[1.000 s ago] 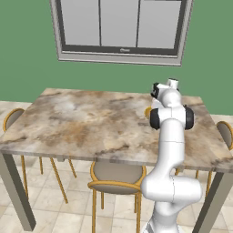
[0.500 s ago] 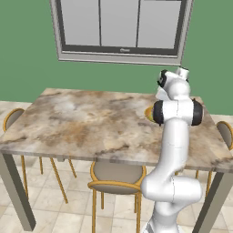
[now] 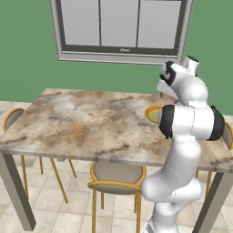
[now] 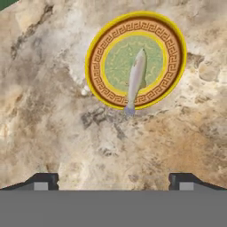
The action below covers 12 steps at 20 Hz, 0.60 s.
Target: Take the fish from the fridge and place it on the digital scale on the counter by the fridge. Wait a few seconds for a reading, then move it to the plate on the dining counter.
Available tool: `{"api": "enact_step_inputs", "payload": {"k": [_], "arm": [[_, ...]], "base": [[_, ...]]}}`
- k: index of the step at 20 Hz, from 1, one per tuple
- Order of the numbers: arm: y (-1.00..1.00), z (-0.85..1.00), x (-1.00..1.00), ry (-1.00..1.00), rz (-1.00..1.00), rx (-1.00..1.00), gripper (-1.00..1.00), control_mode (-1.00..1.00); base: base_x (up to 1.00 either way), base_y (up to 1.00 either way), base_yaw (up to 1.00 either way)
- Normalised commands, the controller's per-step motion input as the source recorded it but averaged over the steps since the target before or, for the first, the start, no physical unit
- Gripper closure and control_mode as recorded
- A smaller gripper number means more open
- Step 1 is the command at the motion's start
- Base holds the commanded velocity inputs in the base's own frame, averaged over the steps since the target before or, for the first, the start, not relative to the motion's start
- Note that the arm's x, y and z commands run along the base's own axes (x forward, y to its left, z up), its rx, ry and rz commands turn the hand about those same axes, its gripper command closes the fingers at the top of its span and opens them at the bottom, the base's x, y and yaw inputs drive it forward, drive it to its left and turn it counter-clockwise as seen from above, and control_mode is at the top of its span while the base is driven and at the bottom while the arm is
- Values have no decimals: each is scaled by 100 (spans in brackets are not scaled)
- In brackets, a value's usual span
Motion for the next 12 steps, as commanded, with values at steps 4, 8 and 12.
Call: {"api": "enact_step_inputs", "payload": {"k": [4,8,12], "arm": [[64,68,-100,-1,0,-12,-100,-100],[69,36,-100,0,0,-14,-100,-100],[67,20,-100,0,0,-12,-100,-100]], "base": [[0,0,0],[0,0,0],[0,0,0]]}}
